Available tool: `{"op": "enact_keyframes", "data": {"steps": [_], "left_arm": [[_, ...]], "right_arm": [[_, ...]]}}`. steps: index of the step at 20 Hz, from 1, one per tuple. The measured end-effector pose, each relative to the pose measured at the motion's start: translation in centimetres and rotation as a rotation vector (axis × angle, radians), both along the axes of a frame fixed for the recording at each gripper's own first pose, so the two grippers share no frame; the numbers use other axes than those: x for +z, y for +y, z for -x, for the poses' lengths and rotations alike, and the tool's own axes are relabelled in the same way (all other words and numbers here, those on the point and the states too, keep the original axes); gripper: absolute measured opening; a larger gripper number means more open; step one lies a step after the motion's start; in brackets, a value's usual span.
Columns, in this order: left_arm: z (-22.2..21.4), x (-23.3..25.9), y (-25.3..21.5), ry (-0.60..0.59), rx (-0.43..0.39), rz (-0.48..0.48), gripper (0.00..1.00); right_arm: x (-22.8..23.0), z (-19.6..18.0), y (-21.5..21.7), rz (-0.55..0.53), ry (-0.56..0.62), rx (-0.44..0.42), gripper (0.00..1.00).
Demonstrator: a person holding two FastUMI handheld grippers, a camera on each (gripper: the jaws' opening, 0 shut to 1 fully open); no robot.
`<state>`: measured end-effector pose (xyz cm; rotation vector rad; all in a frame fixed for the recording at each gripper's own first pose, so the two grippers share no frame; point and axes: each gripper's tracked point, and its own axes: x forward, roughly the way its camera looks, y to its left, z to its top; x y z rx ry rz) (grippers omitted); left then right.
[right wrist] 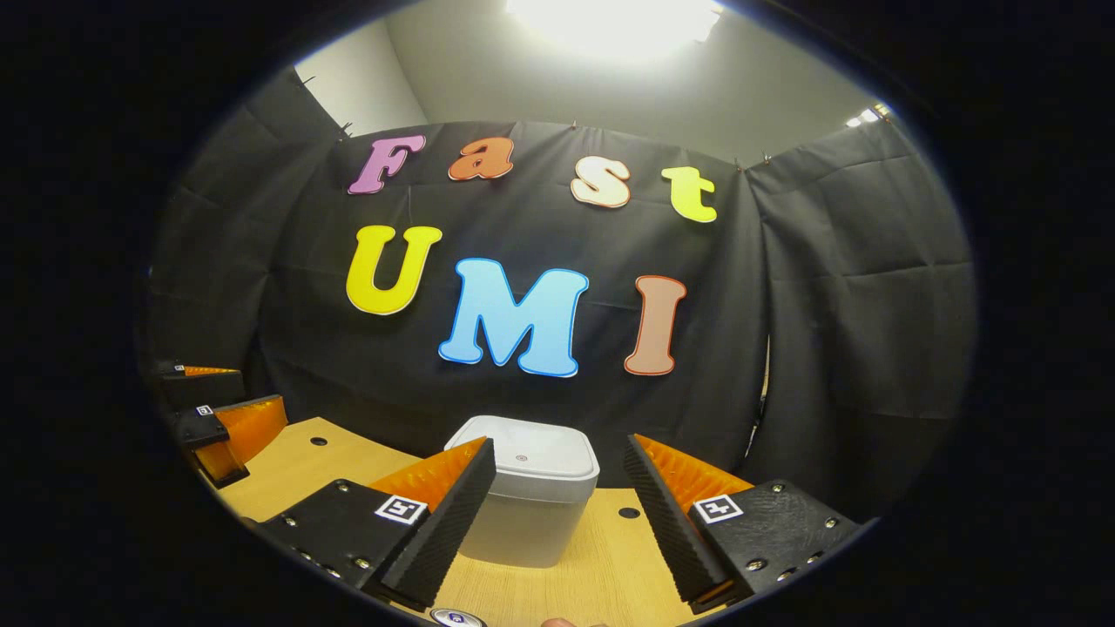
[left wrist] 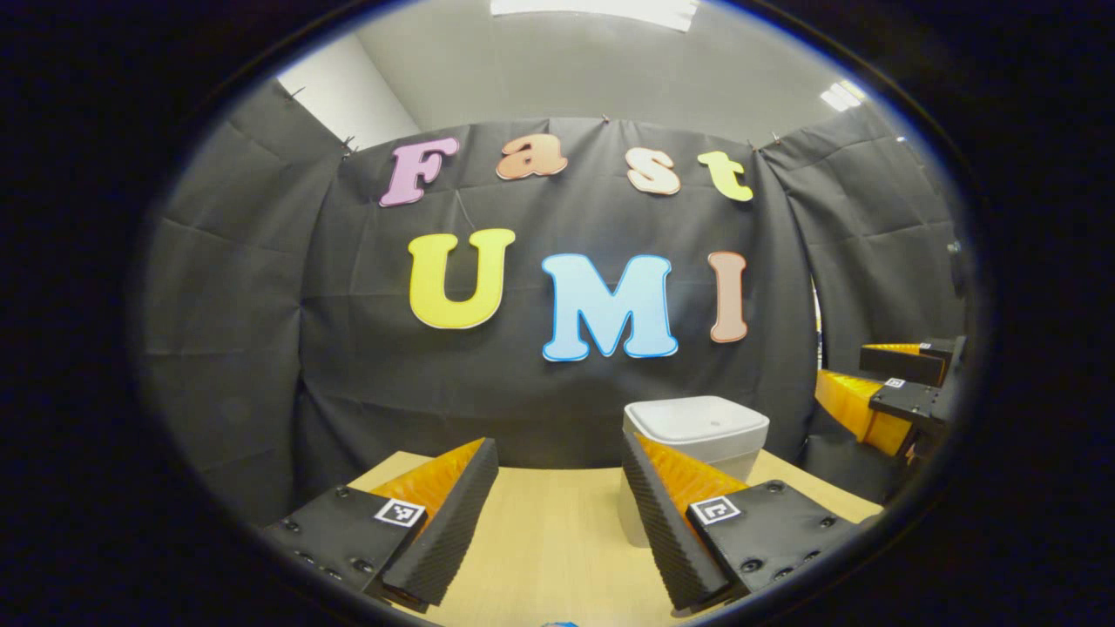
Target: Press the lid of the desktop garbage bin to open it, pick up the crumpled paper on the desktop and throw it into the bin, then pick up the pop can on the desktop and drop it into the bin, and finally close the garbage bin lid.
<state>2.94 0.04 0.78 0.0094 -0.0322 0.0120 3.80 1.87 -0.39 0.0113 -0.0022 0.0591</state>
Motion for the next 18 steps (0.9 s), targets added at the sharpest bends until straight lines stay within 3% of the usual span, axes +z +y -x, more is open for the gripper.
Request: {"op": "enact_keyframes", "data": {"steps": [8,9,10,13,16,17,18], "left_arm": [[-1.6,0.1,-0.1,-0.008,-0.007,-0.021,0.94],[-1.6,0.0,0.0,-0.006,-0.008,-0.023,0.94],[-1.7,-0.1,0.0,-0.004,-0.009,-0.024,0.94],[-1.7,-0.3,-0.3,-0.005,-0.016,-0.022,0.94],[-1.4,-0.4,-0.4,-0.003,-0.017,-0.025,0.94],[-1.4,-0.5,-0.4,-0.002,-0.018,-0.027,0.94],[-1.3,-0.4,-0.4,-0.003,-0.019,-0.029,0.94]], "right_arm": [[-0.7,-2.2,0.6,-0.002,0.013,0.010,0.93],[-1.0,-2.4,0.5,-0.004,0.018,0.000,0.89],[-1.1,-2.4,0.5,-0.013,0.025,0.001,0.74],[-1.8,-2.9,0.5,-0.047,0.043,0.003,0.66],[-2.2,-3.5,0.0,-0.050,0.059,-0.020,0.52],[-2.3,-3.8,-0.1,-0.058,0.053,-0.019,0.40],[-2.4,-3.8,0.2,-0.065,0.055,-0.017,0.37]]}}
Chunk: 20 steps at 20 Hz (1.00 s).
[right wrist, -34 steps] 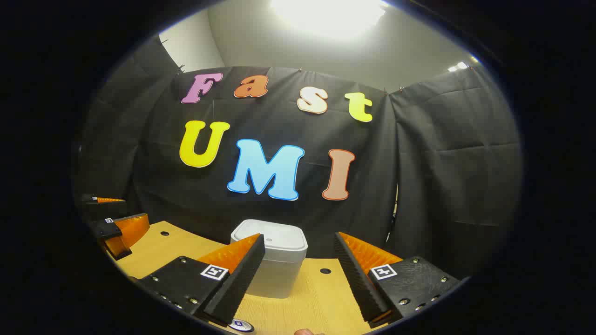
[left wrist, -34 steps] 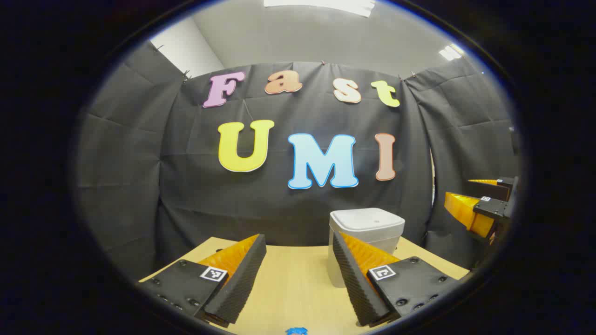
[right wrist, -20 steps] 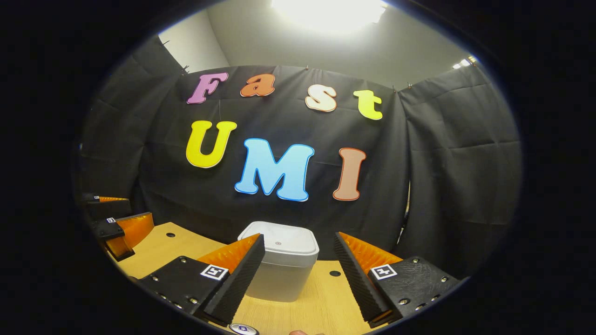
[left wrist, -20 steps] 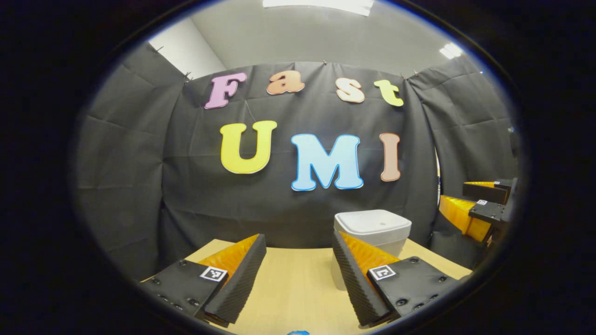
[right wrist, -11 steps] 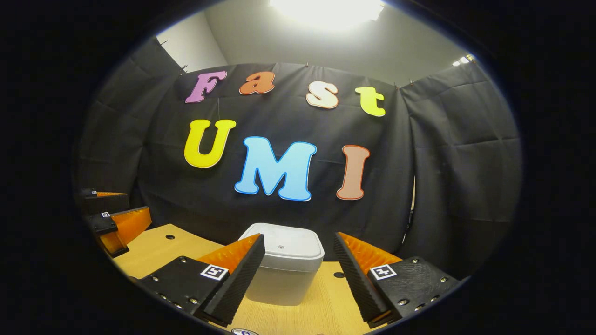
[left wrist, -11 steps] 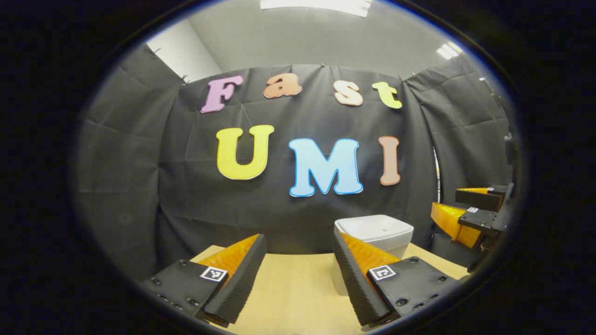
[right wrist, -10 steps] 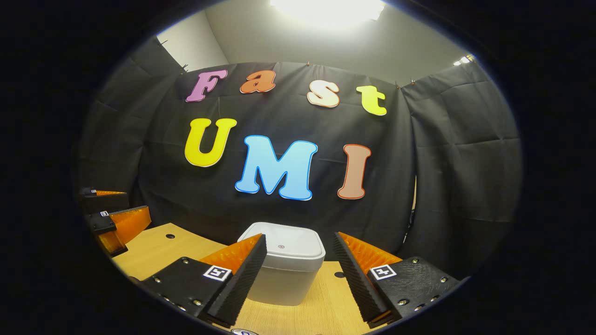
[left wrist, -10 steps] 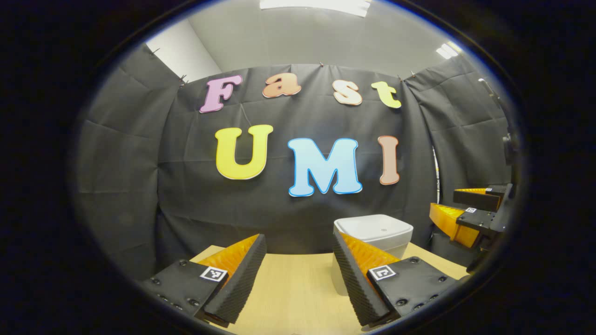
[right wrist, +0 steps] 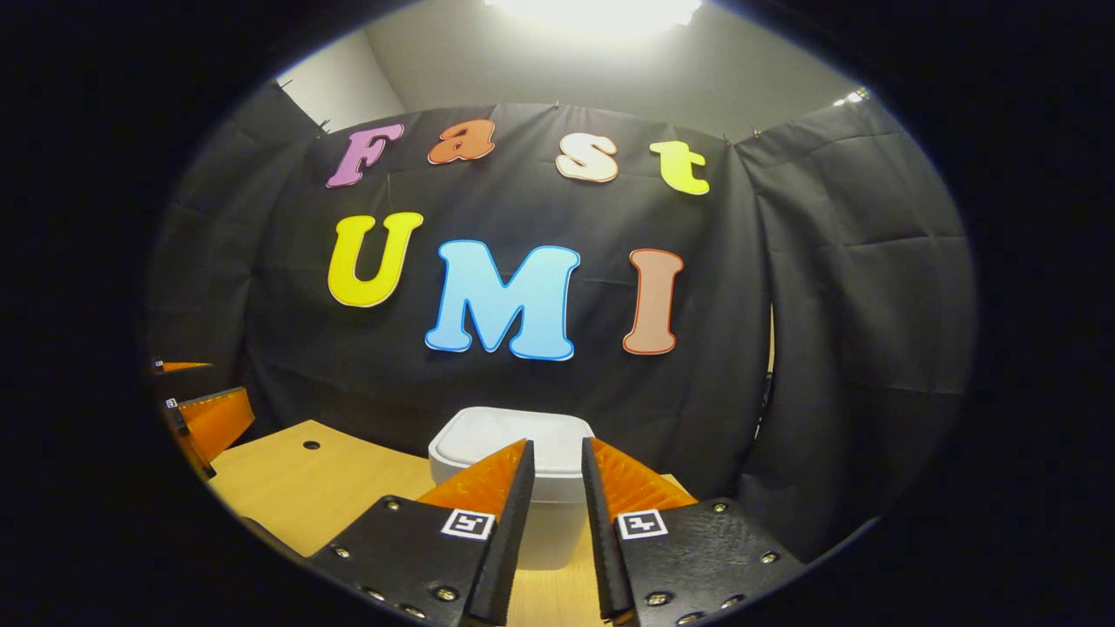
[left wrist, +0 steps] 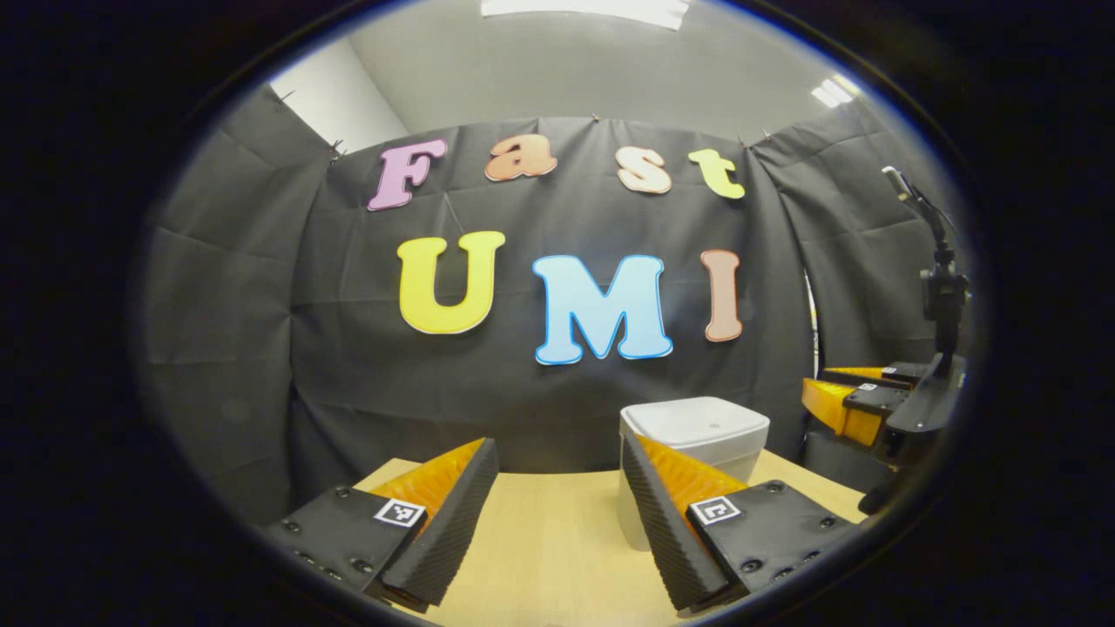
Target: Press the lid of the desktop garbage bin to open it, pick up the crumpled paper on the desktop and throw it into the bin, then pick up the pop can on the desktop and drop it into the bin, and finally close the garbage bin lid.
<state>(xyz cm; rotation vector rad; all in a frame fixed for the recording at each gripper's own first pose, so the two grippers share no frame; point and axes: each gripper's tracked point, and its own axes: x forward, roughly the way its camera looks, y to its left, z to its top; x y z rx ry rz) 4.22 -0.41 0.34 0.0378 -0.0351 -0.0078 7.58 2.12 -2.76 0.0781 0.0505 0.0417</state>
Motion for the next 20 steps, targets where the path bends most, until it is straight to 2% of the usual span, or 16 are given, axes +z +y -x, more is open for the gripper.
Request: {"op": "enact_keyframes", "data": {"steps": [1,2,5,6,7,16,20], "left_arm": [[-0.1,-0.1,-0.1,0.000,-0.001,-0.002,0.94],[-0.1,-0.3,-0.3,0.001,-0.003,-0.005,0.94],[-0.2,-0.3,-0.2,-0.001,-0.002,-0.015,0.94],[-0.2,-0.3,-0.4,0.000,-0.002,-0.017,0.94],[-0.3,-0.4,-0.4,-0.002,-0.001,-0.020,0.94],[-1.8,-0.8,0.3,0.004,0.016,-0.026,0.94],[-3.1,-1.3,0.6,0.012,0.021,-0.031,0.94]], "right_arm": [[0.2,-0.1,-0.4,-0.004,0.004,-0.018,0.37],[0.0,-0.6,-0.7,-0.013,-0.001,-0.029,0.22],[-0.1,-1.3,-0.2,-0.044,-0.009,-0.011,0.18],[-0.3,-1.4,-1.4,-0.050,0.000,-0.046,0.11],[-0.1,-2.8,-1.0,-0.059,-0.007,-0.033,0.03],[-2.7,-8.8,1.8,-0.070,0.042,0.051,0.01],[-4.7,-11.5,3.3,-0.036,0.069,0.084,0.01]]}}
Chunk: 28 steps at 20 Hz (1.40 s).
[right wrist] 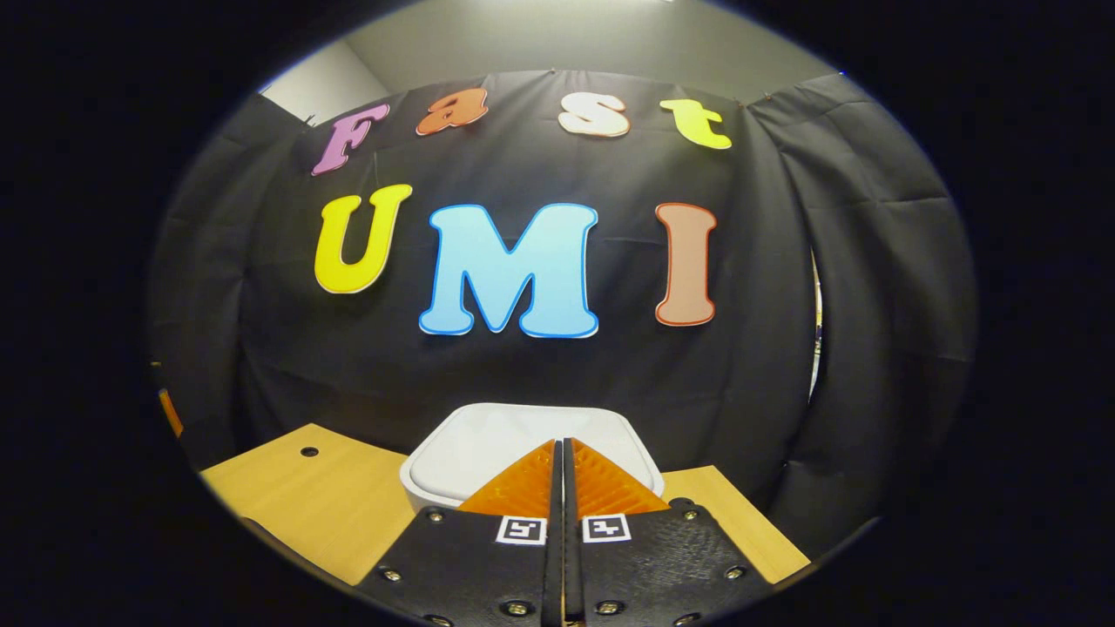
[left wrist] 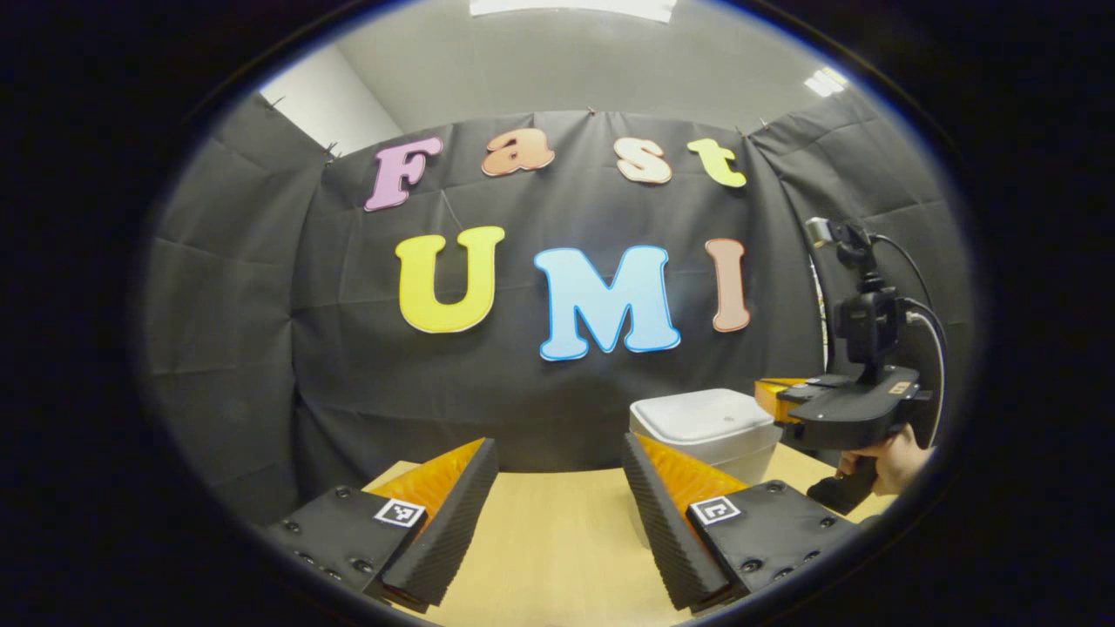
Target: Press the lid of the desktop garbage bin to open it, pick up the crumpled paper on the desktop and throw it into the bin, then pick up the pop can on the desktop and drop it into the bin, and finally close the garbage bin lid.
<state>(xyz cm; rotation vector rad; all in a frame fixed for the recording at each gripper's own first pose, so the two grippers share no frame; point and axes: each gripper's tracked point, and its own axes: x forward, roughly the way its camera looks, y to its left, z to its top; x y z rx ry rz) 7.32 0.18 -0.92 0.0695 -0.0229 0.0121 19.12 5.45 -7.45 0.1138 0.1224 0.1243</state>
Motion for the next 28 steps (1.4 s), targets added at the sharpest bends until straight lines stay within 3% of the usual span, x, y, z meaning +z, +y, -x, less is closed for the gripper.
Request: {"op": "enact_keyframes", "data": {"steps": [11,15,19,22,28], "left_arm": [[-1.9,-1.5,0.1,0.030,0.009,0.024,0.95],[-1.7,-1.8,0.2,0.032,0.016,0.034,0.95],[-1.0,-1.6,0.5,0.026,0.024,0.038,0.95],[-0.1,-1.3,0.7,0.014,0.032,0.039,0.94],[1.3,-0.7,0.5,-0.003,0.039,0.057,0.94]], "right_arm": [[-3.3,-3.2,1.2,-0.037,0.095,0.066,0.01],[-3.5,-3.2,1.1,-0.151,0.081,0.070,0.02],[-3.3,-3.2,1.1,-0.092,0.073,0.050,0.02],[-1.7,-3.4,1.0,-0.062,0.083,0.050,0.01],[4.7,-2.4,-0.2,-0.034,-0.058,0.026,0.02]]}}
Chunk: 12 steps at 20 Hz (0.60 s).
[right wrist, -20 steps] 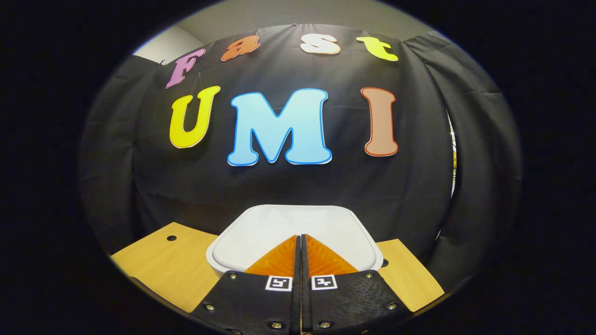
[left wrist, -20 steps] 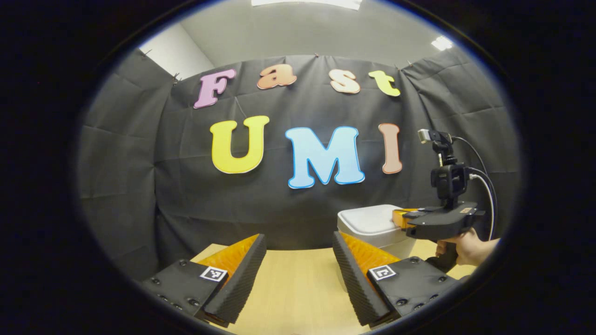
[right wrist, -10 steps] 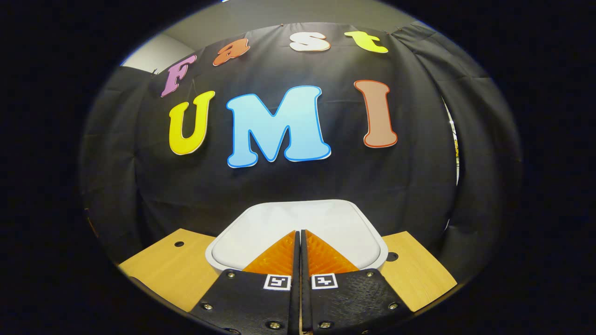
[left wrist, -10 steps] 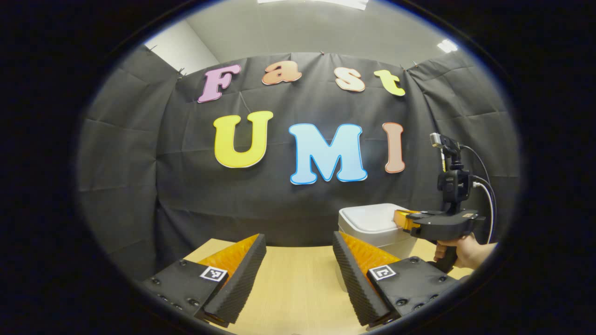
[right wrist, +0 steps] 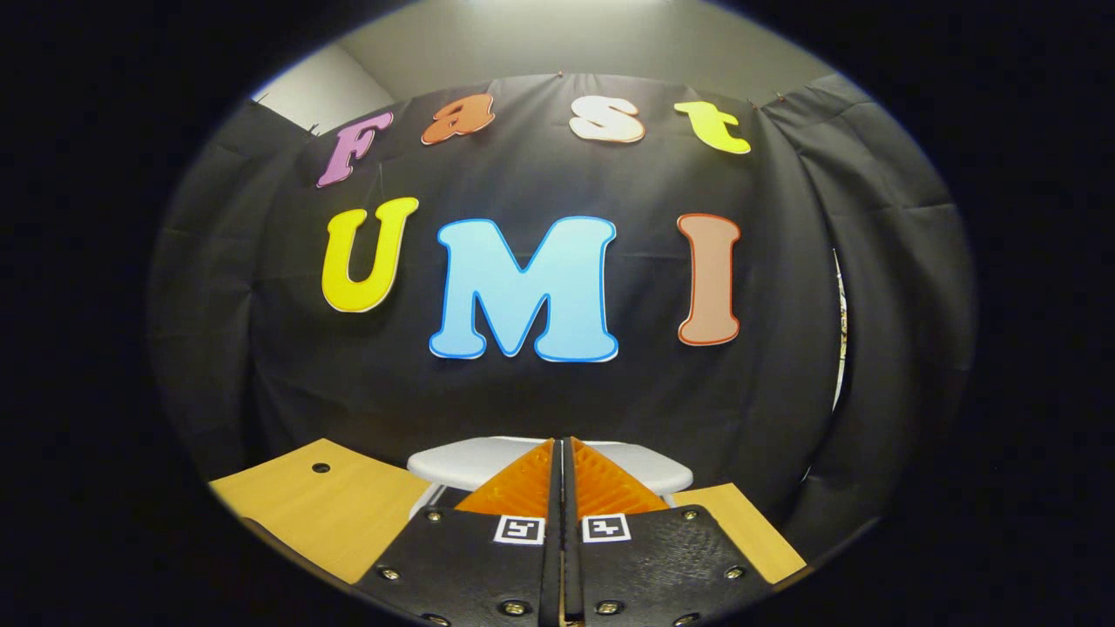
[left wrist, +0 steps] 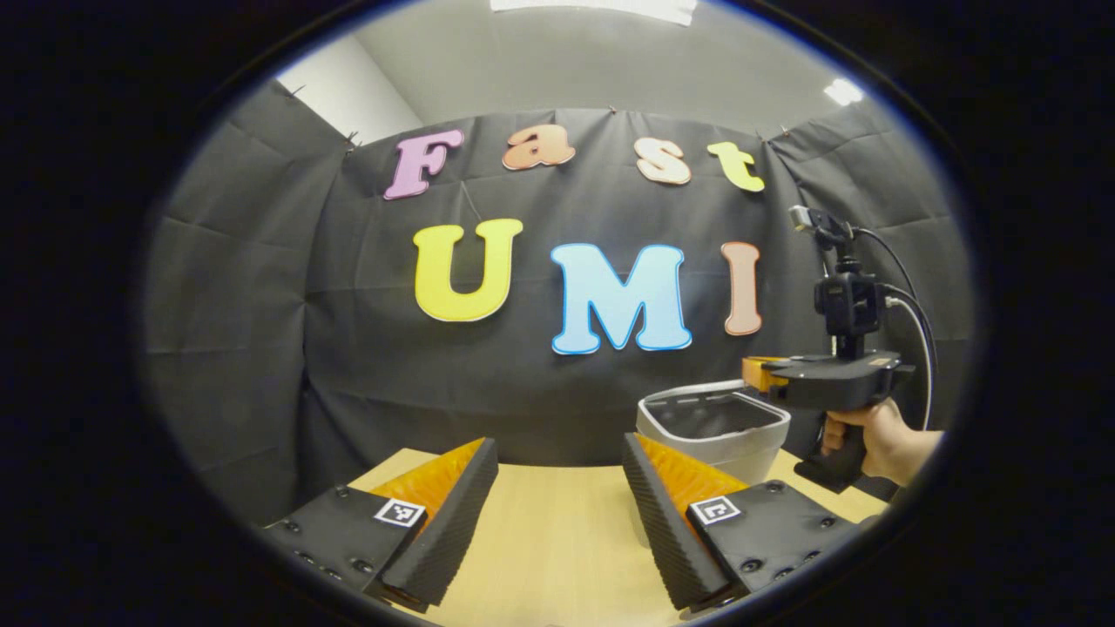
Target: Press the lid of the desktop garbage bin to open it, pick up the crumpled paper on the desktop and throw it into the bin, then pick up the pop can on the desktop and drop it into the bin, and finally close the garbage bin lid.
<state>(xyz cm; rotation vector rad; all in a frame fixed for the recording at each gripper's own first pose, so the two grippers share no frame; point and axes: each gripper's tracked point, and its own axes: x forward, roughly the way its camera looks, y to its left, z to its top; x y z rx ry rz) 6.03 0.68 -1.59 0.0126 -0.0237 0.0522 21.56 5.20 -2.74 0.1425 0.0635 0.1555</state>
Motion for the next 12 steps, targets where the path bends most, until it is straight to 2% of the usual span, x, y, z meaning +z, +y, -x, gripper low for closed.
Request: {"op": "enact_keyframes", "data": {"steps": [12], "left_arm": [[2.1,0.5,-1.0,-0.022,-0.015,-0.015,0.94]], "right_arm": [[2.3,5.7,-1.8,-0.001,-0.051,-0.020,0.01]]}}
